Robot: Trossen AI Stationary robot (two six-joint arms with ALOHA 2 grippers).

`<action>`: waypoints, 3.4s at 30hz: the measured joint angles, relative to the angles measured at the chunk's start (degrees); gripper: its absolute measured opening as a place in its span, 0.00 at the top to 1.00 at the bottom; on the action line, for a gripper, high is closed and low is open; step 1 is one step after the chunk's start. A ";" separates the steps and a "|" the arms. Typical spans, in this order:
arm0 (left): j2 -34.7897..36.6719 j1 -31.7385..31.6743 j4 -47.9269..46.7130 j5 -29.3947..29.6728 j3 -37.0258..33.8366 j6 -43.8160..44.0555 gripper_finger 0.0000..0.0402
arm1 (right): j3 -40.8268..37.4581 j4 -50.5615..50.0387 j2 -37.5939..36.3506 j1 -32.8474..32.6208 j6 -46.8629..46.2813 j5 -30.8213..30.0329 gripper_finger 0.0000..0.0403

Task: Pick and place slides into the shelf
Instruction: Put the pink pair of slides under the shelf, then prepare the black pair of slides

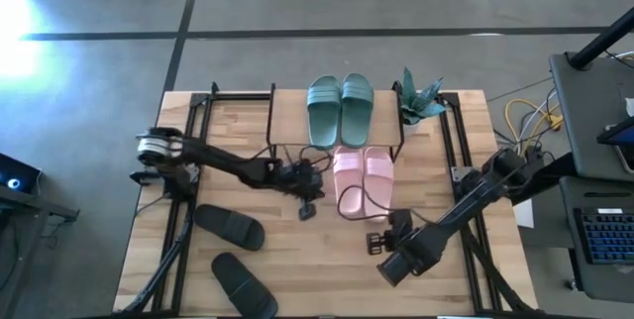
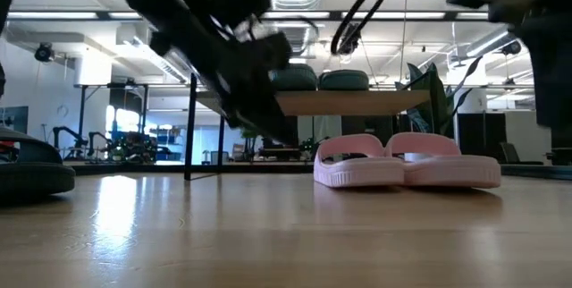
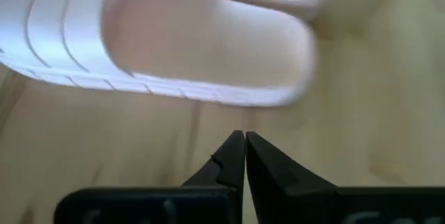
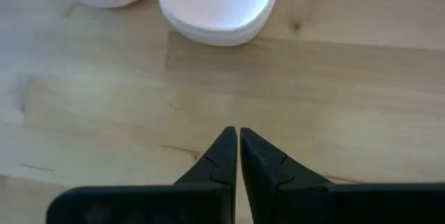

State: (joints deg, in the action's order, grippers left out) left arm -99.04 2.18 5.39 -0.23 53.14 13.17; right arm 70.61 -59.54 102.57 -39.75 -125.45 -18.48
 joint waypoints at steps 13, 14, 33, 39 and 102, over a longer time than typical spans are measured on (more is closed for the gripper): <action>17.27 5.11 -5.23 0.89 -13.23 7.51 1.00 | -0.57 2.80 7.86 4.50 4.41 -3.64 0.97; 17.80 5.08 -5.26 1.26 -14.01 8.38 1.00 | -0.67 2.03 7.97 5.16 4.47 -4.04 0.97; 19.42 5.09 -3.23 3.54 -17.48 11.96 1.00 | -0.22 2.13 5.57 12.41 19.80 -3.31 0.97; 19.45 5.07 -2.97 3.54 -17.48 11.52 1.00 | 0.85 15.02 5.93 11.08 22.34 -2.54 0.97; 52.76 19.76 -64.70 -7.36 -13.96 41.99 0.62 | 8.50 20.44 9.37 1.26 20.01 -10.14 0.97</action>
State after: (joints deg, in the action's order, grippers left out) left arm -46.27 21.93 -59.31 -7.59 39.18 55.16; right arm 79.11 -39.10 111.94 -38.49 -105.44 -28.62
